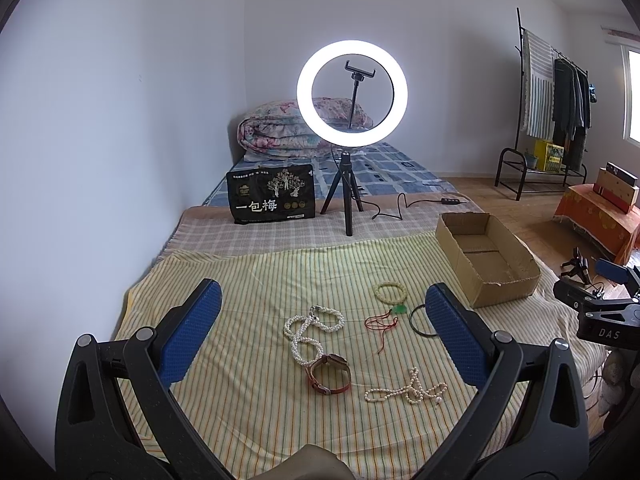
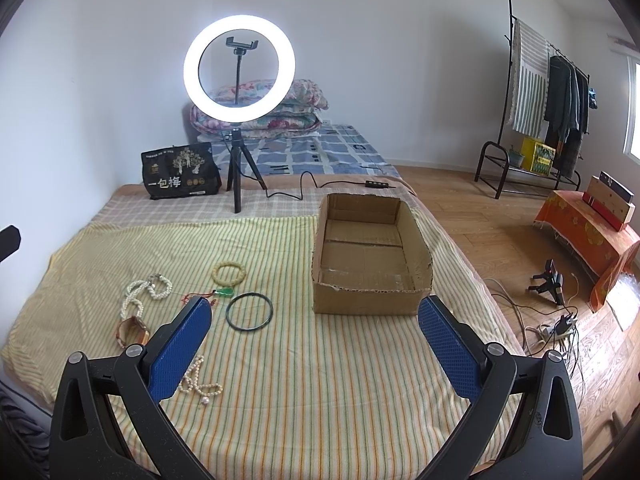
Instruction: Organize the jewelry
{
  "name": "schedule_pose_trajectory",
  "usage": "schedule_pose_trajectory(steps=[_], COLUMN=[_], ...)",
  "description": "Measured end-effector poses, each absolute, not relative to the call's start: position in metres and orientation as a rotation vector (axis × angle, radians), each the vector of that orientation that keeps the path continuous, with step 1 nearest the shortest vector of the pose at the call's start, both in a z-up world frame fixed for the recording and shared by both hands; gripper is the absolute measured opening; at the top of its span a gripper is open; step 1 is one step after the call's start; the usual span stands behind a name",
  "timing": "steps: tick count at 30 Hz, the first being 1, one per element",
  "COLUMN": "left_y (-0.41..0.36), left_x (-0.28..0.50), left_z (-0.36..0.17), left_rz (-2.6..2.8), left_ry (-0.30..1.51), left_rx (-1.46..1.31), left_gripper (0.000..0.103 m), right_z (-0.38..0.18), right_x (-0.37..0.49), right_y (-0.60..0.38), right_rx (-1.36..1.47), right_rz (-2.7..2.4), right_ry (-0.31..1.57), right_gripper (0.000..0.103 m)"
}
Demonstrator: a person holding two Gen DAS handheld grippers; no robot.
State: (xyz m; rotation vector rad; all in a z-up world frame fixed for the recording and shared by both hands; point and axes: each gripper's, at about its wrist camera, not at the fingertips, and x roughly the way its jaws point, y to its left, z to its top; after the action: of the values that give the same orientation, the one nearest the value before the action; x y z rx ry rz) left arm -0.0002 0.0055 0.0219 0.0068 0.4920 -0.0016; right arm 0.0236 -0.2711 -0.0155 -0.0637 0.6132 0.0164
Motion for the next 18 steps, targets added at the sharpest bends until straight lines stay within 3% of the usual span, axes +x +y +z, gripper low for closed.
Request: schedule_pose_trajectory(steps=[18], left_y=[0.016], left_x=[0.01], left_z=[0.017], left_rz=[0.035], left_ry=[0.514], left_rx=[0.02], left_gripper=[0.103], right_z=[-0.019], right_x=[0.029], right_y=[-0.265], right_rx=[-0.049], right_rz=[0.056], right_ry=[0.627], right_gripper=[0.102])
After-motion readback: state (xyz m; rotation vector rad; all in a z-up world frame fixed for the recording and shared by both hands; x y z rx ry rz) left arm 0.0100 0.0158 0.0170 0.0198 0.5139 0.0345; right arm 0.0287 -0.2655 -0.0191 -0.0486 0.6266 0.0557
